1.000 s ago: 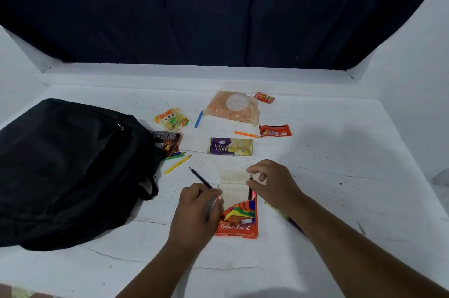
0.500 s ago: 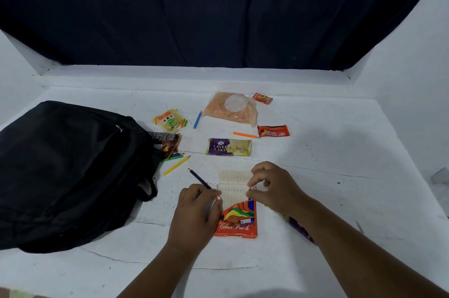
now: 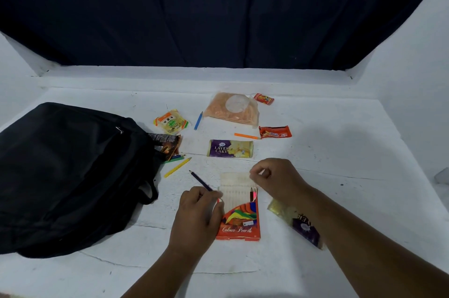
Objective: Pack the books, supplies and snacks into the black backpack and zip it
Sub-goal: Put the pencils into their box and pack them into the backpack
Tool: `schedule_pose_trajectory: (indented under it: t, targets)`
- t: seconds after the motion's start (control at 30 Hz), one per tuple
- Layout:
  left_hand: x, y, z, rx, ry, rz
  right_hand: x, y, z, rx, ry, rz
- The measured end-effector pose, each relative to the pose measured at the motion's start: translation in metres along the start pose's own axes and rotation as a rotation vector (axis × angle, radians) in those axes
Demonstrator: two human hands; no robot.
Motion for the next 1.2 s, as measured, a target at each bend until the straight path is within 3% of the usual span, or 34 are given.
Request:
schedule_pose_trajectory:
  t: [0.2,0.37,0.6,0.77,1.0,1.1,1.2]
  targets:
    - [0.002,0.001,0.0,-0.016,0.004,-0.002,0.037,0.001,0.026,-0.05,-0.217,-0.003]
    - [0.004,0.005,-0.003,-0.033,0.009,0.005,0.072,-0.011,0.026,-0.143,-0.173,-0.095]
    - [0.004,0.01,-0.004,-0.039,-0.007,-0.002,0.084,-0.015,0.032,-0.203,-0.278,-0.099]
    - [0.006,0.007,-0.001,-0.035,-0.022,-0.026,0.061,-0.008,0.044,0.057,-0.389,-0.04]
    - [0.008,0.009,-0.003,-0.026,-0.015,-0.023,0.023,0.003,0.028,0.477,-0.302,0.052]
    - [0.007,0.011,-0.004,-0.04,-0.002,-0.003,0.014,0.008,0.014,0.546,-0.227,0.065]
    - [0.007,0.011,-0.004,-0.036,0.005,-0.005,0.009,0.008,0.004,0.443,-0.177,0.041]
Point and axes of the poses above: each hand's wrist, its own x-axis towards the middle knuckle, its own z-axis out of the back of the hand, y = z × x, the point moved 7 cm from there along x, towards the middle knuckle, and after that the axes turned 11 degrees about y, right-handed, at the moved point
